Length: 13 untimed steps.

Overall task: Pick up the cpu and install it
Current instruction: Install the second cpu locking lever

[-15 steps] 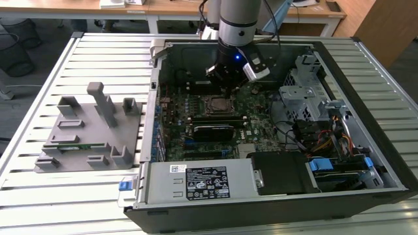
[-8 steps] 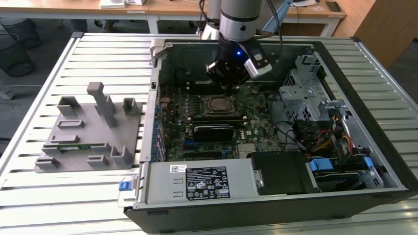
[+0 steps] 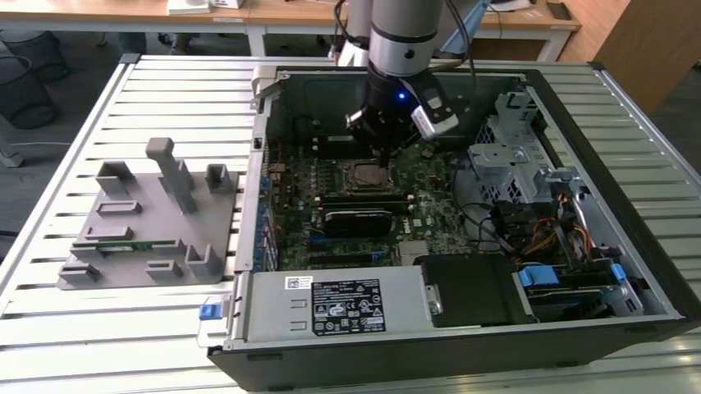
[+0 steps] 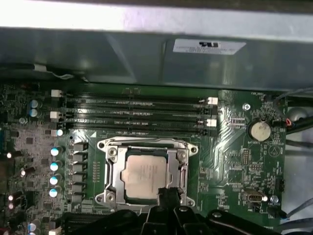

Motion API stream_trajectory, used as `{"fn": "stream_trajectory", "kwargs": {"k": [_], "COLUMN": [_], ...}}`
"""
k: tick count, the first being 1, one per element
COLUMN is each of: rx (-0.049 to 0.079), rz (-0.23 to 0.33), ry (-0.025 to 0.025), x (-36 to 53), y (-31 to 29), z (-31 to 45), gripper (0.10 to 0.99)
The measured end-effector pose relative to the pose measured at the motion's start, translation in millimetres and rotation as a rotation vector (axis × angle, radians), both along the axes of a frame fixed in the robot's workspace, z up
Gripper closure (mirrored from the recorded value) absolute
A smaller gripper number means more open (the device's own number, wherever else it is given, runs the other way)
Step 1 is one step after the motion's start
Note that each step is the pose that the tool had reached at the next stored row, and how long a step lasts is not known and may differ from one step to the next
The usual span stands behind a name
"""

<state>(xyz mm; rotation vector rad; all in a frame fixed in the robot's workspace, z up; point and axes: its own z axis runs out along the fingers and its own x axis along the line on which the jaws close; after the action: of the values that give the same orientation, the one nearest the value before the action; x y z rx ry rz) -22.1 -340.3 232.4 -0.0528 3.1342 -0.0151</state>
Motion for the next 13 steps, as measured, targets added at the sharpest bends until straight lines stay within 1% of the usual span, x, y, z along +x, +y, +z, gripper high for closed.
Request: {"fn": "stream_trajectory", "kwargs": {"k": [3,5,7,12,13], "rx": [0.000,0.000,0.000,0.000,0.000], "rz": [-0.001,-0.001,-0.001,-0.001,-0.001], "ry": [0.0041,0.0051,0.0052,0.0054,0.0053], "x": [0.0,0.0,0.0,0.0,0.0], "y": [-2.5,-3.8,-5.9,-14.1,-14.9], "z": [0.0,0.0,0.0,0.0,0.0], "gripper": [0.980,0.980,0.980,0.980,0.980]}}
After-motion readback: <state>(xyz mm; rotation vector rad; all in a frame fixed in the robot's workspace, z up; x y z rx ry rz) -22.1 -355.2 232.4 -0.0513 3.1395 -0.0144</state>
